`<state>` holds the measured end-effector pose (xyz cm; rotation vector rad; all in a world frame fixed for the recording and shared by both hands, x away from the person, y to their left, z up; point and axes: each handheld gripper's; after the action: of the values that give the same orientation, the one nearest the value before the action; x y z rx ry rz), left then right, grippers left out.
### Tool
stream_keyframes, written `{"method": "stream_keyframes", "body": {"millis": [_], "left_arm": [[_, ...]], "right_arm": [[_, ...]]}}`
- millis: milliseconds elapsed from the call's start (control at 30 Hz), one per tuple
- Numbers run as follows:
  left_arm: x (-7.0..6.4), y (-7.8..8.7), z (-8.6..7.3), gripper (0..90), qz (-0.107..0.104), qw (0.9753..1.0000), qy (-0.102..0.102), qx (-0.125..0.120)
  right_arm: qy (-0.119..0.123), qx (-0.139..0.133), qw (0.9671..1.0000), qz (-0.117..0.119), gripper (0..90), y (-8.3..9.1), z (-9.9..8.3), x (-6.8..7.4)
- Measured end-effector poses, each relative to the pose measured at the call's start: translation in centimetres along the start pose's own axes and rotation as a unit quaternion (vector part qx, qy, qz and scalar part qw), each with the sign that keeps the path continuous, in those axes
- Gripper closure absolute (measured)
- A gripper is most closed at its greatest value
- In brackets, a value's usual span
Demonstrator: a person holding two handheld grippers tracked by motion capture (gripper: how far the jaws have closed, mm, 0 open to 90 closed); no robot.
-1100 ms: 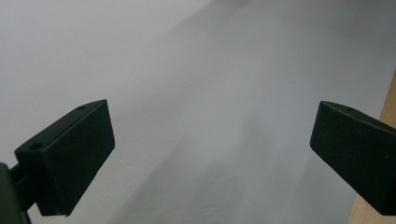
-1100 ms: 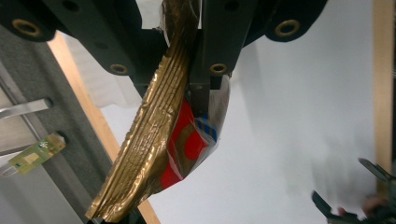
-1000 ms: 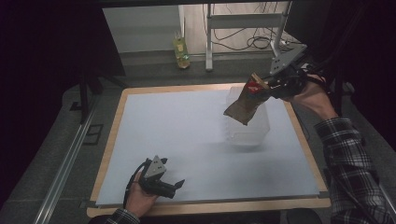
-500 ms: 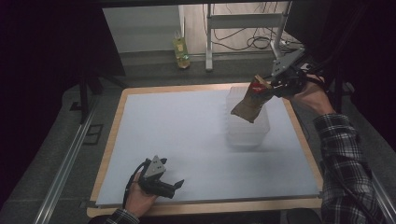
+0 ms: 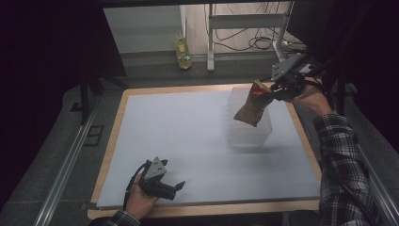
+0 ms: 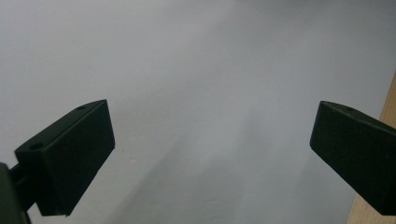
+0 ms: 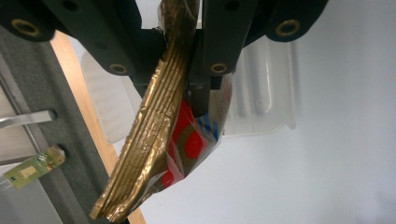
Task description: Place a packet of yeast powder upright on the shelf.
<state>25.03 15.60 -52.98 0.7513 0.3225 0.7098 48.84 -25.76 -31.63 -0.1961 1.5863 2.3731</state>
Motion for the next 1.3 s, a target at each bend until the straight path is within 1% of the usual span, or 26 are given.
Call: {"method": "stream_keyframes", "body": {"millis": [67,100,167,300,333,433,467,533,600,733,767,800,900,1100,1133,1300], "left_arm": [[0.0,0.0,0.0,0.0,0.0,1.0,0.0,0.0],[0.0,0.0,0.0,0.0,0.0,1.0,0.0,0.001],[0.0,0.0,0.0,0.0,0.0,1.0,0.0,0.0],[0.0,0.0,0.0,0.0,0.001,1.0,0.0,0.0],[0.0,0.0,0.0,0.0,0.0,1.0,0.0,0.001],[0.0,0.0,0.0,0.0,0.0,1.0,0.0,0.003],[0.0,0.0,-0.1,0.0,-0.001,1.0,0.0,0.003],[0.0,0.0,-0.1,0.0,-0.001,1.0,0.001,0.003],[0.0,0.0,0.0,0.0,-0.001,1.0,0.0,0.003],[0.0,0.0,0.0,0.0,-0.001,1.0,0.0,0.004],[0.0,0.0,0.0,0.0,-0.001,1.0,-0.001,0.004],[0.0,0.0,0.0,0.0,-0.001,1.0,-0.001,0.004],[-0.1,0.0,0.0,0.0,-0.001,1.0,0.0,0.004],[0.0,0.1,-0.1,0.0,-0.001,1.0,0.0,0.005],[0.0,0.1,-0.1,0.0,-0.001,1.0,0.0,0.004],[0.1,0.2,-0.2,0.0,-0.001,1.0,0.001,0.003]], "right_arm": [[-0.001,0.0,1.0,-0.001,80.3,0.2,0.2,-0.1],[0.004,0.004,1.0,-0.006,80.3,0.3,0.3,-0.1],[0.005,0.006,0.9999,-0.01,80.3,0.6,0.5,-0.2],[0.007,0.001,0.9998,-0.017,80.3,1.2,0.9,-0.5],[0.008,0.0,0.9999,-0.01,80.3,1.1,1.0,-0.6],[0.016,0.015,0.9997,0.006,80.3,0.3,1.0,-0.7],[0.016,0.019,0.9996,0.008,80.3,0.0,0.9,-0.6],[0.018,0.011,0.9997,0.011,80.3,-0.3,0.7,-0.6],[0.018,0.009,0.9997,0.014,80.4,-0.3,0.7,-0.6],[0.026,0.005,0.9995,0.02,80.5,-0.6,1.0,-0.4],[0.029,0.005,0.9994,0.019,80.5,-0.7,1.1,-0.3],[0.032,0.002,0.9992,0.023,80.5,-0.8,1.2,-0.2],[0.038,0.0,0.9989,0.026,80.4,-1.2,1.9,0.0],[0.056,-0.001,0.9976,0.041,80.4,-2.7,3.7,0.3],[0.056,0.001,0.9977,0.039,80.5,-2.9,4.0,0.3],[0.063,0.005,0.997,0.046,80.8,-3.9,5.0,0.4]]}}
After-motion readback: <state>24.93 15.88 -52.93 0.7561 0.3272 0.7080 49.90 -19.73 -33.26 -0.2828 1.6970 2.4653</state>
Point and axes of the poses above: each handheld gripper's, and its own axes: y roughly backward along the jaws, z roughly out of its top, x roughly to its left, and after that the axes turned 11 degrees about x, right-handed
